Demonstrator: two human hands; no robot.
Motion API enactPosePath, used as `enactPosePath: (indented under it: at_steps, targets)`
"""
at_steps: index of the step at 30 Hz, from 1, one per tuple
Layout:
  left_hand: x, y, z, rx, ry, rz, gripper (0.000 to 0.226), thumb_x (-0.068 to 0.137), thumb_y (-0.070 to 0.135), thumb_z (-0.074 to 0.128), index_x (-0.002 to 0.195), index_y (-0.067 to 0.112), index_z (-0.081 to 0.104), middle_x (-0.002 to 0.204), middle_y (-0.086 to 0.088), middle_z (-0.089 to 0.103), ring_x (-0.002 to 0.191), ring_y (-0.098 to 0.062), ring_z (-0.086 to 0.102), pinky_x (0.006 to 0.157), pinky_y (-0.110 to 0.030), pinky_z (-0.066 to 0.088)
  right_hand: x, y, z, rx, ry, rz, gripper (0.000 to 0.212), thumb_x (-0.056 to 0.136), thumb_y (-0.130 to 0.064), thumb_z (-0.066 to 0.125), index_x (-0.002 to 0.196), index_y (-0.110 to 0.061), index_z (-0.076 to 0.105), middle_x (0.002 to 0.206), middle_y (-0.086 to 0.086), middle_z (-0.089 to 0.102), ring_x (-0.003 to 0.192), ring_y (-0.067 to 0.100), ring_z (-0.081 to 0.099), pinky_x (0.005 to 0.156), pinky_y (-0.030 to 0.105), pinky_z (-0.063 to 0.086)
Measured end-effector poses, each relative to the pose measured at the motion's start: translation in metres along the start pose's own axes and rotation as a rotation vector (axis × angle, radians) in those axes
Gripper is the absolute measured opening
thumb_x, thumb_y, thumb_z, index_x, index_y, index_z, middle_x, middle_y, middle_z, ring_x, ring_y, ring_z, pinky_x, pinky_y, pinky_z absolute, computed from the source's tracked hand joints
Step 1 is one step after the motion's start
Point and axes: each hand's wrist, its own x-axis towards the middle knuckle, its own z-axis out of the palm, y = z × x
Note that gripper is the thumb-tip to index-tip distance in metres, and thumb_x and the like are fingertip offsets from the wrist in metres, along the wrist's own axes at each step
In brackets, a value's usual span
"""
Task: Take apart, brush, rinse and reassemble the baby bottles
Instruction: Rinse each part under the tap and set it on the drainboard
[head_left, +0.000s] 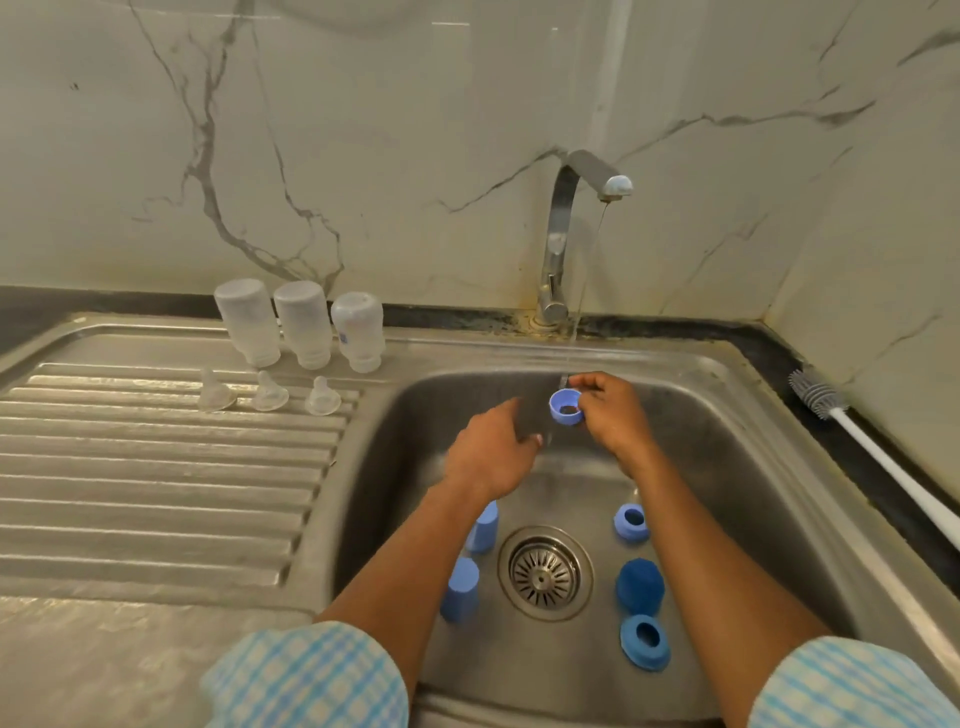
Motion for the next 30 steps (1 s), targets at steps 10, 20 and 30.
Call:
enactPosePath:
  at_steps: [10,20,30]
  targets:
    - [0.029,0.015,0.032,-0.416,0.123,0.192,0.044,0.089,0.003,0.066,0.128,0.023,0.064,0.114,0.005,0.071,0.099,-0.004,0.062,0.084,-0.014,0.045,-0.003,0.004,0.004,0.092,0.003,-0.160,0.017,0.090,0.002,0.062,0.103,-0.009,0.066,0.096,0.008,0.069,0.090,0.020,0.068,0.074,0.023,0.056]
    - [0.026,0.008,0.027,-0.255,0.136,0.311,0.053,0.091,-0.005,0.053,0.135,0.024,0.058,0.119,-0.001,0.067,0.109,-0.017,0.062,0.097,-0.036,0.050,-0.008,0.000,0.004,-0.295,0.131,-0.330,0.014,0.092,-0.013,0.061,0.096,-0.011,0.074,0.085,0.001,0.071,0.076,0.011,0.065,0.062,0.012,0.043]
    - [0.022,0.001,0.026,-0.179,0.137,0.348,0.051,0.095,-0.001,0.050,0.140,0.023,0.053,0.127,-0.003,0.064,0.115,-0.018,0.059,0.096,-0.026,0.044,-0.013,-0.004,0.002,-0.339,0.060,-0.300,0.006,0.092,-0.012,0.063,0.095,-0.011,0.068,0.083,0.002,0.066,0.069,0.002,0.055,0.060,0.011,0.038]
